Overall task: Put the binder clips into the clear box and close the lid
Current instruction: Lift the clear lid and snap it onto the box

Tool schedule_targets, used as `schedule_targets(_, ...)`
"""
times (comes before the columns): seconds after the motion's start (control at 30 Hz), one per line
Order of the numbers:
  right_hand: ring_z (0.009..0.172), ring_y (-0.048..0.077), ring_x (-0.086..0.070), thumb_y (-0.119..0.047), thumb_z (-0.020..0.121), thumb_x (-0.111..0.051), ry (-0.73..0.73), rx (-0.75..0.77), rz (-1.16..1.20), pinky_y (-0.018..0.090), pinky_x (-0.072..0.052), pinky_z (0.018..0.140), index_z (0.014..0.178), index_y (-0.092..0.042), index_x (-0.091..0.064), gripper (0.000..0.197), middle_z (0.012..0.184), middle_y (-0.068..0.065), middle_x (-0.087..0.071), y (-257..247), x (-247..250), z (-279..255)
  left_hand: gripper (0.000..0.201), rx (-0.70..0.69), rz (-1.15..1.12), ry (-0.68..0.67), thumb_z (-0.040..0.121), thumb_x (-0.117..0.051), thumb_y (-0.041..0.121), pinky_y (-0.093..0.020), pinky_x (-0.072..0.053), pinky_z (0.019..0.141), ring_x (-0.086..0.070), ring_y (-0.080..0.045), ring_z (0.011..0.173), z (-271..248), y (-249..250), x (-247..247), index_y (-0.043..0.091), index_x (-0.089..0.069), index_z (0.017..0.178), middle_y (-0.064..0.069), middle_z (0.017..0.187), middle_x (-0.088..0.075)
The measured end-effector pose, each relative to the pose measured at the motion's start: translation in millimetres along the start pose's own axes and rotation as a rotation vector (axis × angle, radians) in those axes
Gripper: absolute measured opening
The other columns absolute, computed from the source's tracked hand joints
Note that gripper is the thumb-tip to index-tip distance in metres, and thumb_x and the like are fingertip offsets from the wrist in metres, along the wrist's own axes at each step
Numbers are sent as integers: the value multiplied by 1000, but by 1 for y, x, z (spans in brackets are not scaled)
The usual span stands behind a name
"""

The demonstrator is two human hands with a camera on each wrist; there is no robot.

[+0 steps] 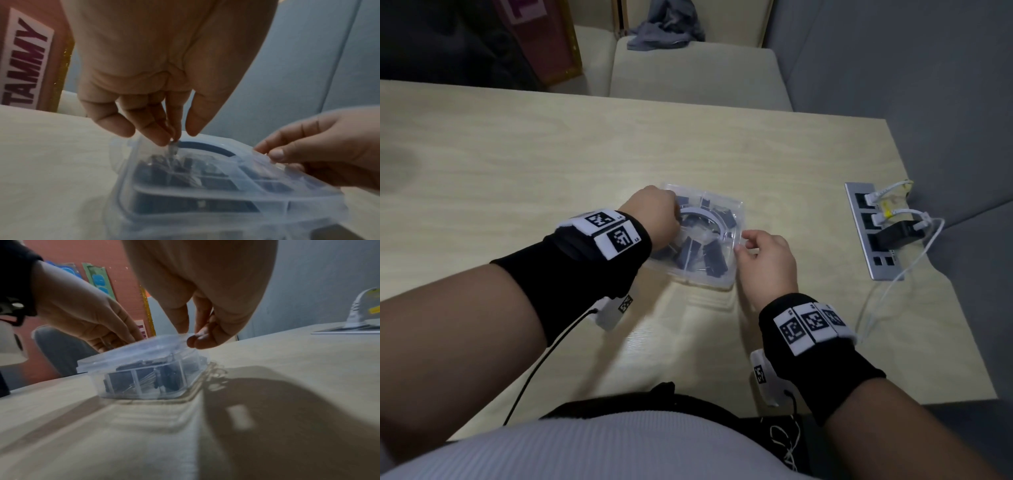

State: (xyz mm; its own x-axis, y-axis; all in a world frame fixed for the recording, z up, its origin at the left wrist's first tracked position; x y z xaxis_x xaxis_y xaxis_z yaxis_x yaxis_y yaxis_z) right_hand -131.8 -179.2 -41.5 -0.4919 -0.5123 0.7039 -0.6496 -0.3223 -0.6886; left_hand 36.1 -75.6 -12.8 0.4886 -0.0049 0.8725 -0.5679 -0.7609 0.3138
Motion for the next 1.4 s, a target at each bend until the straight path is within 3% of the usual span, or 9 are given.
schedule_targets(0.13,83,11,-48,-23,93,-54,-18,-25,-30,17,-33,81,119,-17,-58,27,122,7,-49,-3,-2,4,35,44,63,101,87,-59,21,-49,-50,89,-52,-38,107,-2,-9,-1,14,-55,120,-16,121,-49)
schedule_targets(0.33,96,23,-57,-22,90,-52,-38,-67,-106,23,-35,80,117,-13,-59,29,117,11,-59,-4,-4,15,32,83,59,130,89,-55,13,-37,-44,74,-59,-37,102,1,-21,4,1,-52,119,-20,112,-62)
schedule_targets(0.47,101,24,-59,-23,90,-50,-41,-64,-103,23,-37,81,120,-15,-60,32,116,9,-63,-4,-7,12,28,122,-4,47,85,-59,18,-35,-49,77,-64,-33,98,6,-28,3,4,-66,108,-14,106,-71)
schedule_targets(0.7,101,22,-60,-27,92,-53,-11,-46,-61,23,-39,85,118,-15,-61,30,113,8,-65,-3,-8,10,39,90,-149,116,85,-57,12,-36,-45,86,-56,-32,108,9,-34,4,10,-54,124,-15,124,-56)
schedule_targets(1.0,80,26,-61,-30,89,-56,-25,-107,-80,35,-54,71,104,-18,-60,20,106,8,-64,-3,-7,22,22,95,-14,137,89,-55,20,-38,-47,78,-58,-35,98,6,-40,-4,8,-60,107,-15,114,-55)
schedule_targets(1.17,104,29,-58,-38,87,-60,-124,-202,-125,31,-42,84,122,-9,-52,46,122,14,-59,-4,1,28,30,186,-306,117,83,-66,27,-38,-52,74,-65,-33,86,7,-48,-7,13,-52,106,-13,99,-69)
schedule_targets(1.23,99,29,-59,-33,90,-58,-136,-177,-155,31,-44,79,116,-9,-55,36,113,12,-64,-8,2,27,32,216,-292,96,81,-68,25,-34,-49,71,-65,-32,85,8,-46,-2,11,-52,105,-13,94,-71)
schedule_targets(1.33,83,27,-55,-19,91,-50,-111,-108,-253,30,-40,67,108,-8,-55,21,106,12,-64,-20,1,26,14,222,-201,6,79,-66,17,-35,-59,77,-71,-32,77,10,-42,6,5,-70,78,-14,84,-77)
schedule_targets(1.4,88,31,-57,-10,90,-47,-128,-57,-366,30,-38,66,108,-4,-54,20,108,15,-62,-29,0,24,18,224,-121,-39,79,-66,17,-37,-61,78,-74,-31,78,10,-41,7,4,-77,74,-12,79,-78)
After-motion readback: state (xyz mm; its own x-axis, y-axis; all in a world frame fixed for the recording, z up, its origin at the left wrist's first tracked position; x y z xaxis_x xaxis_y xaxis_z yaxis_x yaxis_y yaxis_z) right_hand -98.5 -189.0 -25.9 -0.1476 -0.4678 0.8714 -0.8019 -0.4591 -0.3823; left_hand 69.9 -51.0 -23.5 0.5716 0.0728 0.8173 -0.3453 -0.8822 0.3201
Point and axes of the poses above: each hand's wrist, its own z-axis towards the middle knuckle, its own x-axis out of the back of the hand, y = z × x, the point moved 2 cm from there along z, towards the middle knuckle
